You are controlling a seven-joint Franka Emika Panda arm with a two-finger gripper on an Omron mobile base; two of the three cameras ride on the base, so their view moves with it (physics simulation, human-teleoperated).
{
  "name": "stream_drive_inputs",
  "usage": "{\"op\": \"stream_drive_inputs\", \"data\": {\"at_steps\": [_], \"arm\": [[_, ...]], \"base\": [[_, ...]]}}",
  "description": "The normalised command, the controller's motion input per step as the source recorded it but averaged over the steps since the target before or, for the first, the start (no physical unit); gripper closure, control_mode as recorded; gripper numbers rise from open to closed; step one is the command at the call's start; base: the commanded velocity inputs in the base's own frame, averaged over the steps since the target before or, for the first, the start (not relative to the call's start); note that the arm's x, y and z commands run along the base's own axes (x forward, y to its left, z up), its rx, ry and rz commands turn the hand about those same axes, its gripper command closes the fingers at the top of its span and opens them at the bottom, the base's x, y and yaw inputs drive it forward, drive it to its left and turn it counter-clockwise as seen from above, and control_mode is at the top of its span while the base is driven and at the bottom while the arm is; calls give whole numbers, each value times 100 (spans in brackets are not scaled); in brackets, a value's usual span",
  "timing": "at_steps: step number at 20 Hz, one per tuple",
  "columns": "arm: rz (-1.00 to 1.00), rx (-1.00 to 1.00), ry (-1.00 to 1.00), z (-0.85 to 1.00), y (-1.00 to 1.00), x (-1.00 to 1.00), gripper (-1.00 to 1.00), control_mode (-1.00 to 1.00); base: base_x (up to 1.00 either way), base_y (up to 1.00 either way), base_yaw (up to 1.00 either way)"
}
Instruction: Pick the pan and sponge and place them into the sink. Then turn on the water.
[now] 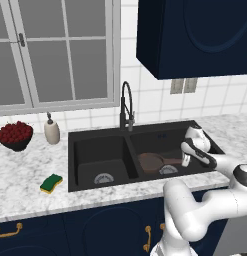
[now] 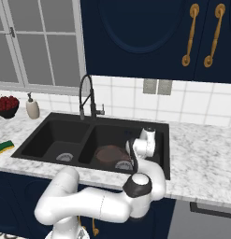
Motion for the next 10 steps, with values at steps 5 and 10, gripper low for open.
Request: {"op": "stream_drive_inputs", "data": {"at_steps": [5, 10], "arm": [[-12, 0, -2, 5, 10, -3, -100, -100], [-13, 0, -6, 57, 0, -21, -100, -100]], "base": [[0, 0, 0], [0, 0, 0]]}}
